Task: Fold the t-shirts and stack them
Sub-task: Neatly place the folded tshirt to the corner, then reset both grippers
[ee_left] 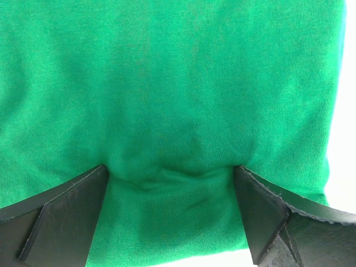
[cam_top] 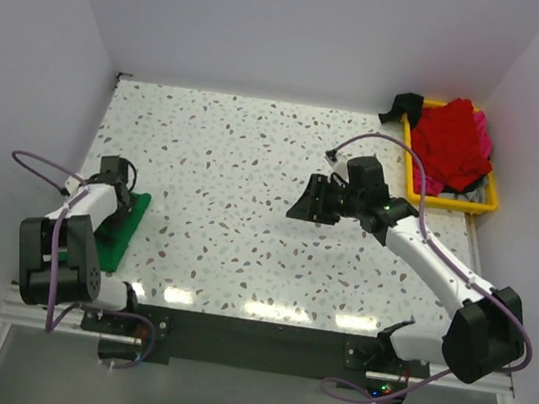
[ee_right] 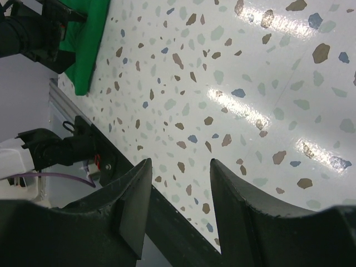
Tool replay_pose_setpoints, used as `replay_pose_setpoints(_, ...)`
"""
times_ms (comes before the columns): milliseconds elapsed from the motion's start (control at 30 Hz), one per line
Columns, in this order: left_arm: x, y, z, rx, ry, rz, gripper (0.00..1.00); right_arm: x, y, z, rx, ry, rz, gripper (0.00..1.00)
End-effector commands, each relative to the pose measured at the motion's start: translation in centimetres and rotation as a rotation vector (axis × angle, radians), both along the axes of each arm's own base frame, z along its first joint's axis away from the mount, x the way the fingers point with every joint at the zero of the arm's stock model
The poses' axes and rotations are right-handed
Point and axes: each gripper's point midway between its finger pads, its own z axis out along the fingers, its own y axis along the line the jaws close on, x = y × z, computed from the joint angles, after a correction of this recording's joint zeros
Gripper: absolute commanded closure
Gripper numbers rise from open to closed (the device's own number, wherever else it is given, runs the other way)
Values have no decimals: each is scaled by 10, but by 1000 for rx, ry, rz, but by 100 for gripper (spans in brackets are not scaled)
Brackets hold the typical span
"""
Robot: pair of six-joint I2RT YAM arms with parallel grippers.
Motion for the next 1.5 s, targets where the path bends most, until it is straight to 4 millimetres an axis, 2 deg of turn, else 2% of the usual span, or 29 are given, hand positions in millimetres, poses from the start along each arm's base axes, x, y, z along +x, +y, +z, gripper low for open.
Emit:
replay_pose_setpoints(0,-5,4,-14,-11,45,-8,0,6,3,5,1,-47,12,50)
replay_pose_setpoints(267,0,9,-4,-11,36,-10,0,6,2,5,-7,-49,17,50)
replay_pose_setpoints(467,5,5,37,-17,-49,-14,0,5,0,10,-11,-65,12,49)
replay_pose_setpoints(600,20,-8,81,-10,-234,-92,0,4,-3,13,-22,-78,12,47)
replay_pose_setpoints(700,43,-38,111,-7,-347,-237,0,5,-7,17,-35,-102,0,41)
replay_pose_setpoints(733,57,-63,120,-13,-392,-344,0,6,-8,19,-37,-109,-3,38)
replay_pose_setpoints(767,66,-76,128,-19,-430,-400,0,6,-8,22,-36,-118,-5,35)
replay_pose_setpoints(800,72,-97,132,-47,-451,-471,0,7,-9,26,-36,-133,-9,33)
replay_pose_setpoints(833,75,-129,135,-72,-462,-566,0,9,-11,28,-40,-143,-20,32)
replay_pose_setpoints(867,84,-149,148,-72,-510,-631,0,10,-11,30,-43,-150,-26,27)
replay_pose_setpoints(900,88,-166,150,-62,-511,-677,0,11,-12,32,-45,-159,-34,26)
replay_pose_setpoints(933,85,-202,155,-76,-523,-778,0,14,-14,36,-49,-171,-51,24)
replay_pose_setpoints(967,90,-217,168,-55,-552,-820,0,14,-16,38,-54,-176,-58,18)
replay_pose_setpoints(1000,91,-234,166,-46,-538,-876,0,15,-18,38,-62,-179,-67,15)
replay_pose_setpoints(1033,87,-259,168,-50,-540,-962,0,17,-20,44,-64,-198,-79,14)
replay_pose_setpoints(1067,87,-274,173,-65,-550,-1006,0,18,-24,43,-83,-199,-98,10)
replay_pose_setpoints(1100,88,-285,167,-68,-532,-1045,0,19,-26,45,-88,-206,-110,7)
replay_pose_setpoints(1167,81,-317,166,-110,-550,-1158,0,22,-31,52,-87,-239,-148,1)
replay_pose_setpoints(1300,69,-350,157,-154,-540,-1293,0,24,-40,56,-73,-274,-216,1)
replay_pose_setpoints(1400,63,-358,157,-193,-550,-1338,0,25,-51,51,-96,-281,-276,1)
replay_pose_setpoints(1467,64,-362,164,-201,-583,-1361,0,24,-54,45,-97,-280,-297,1)
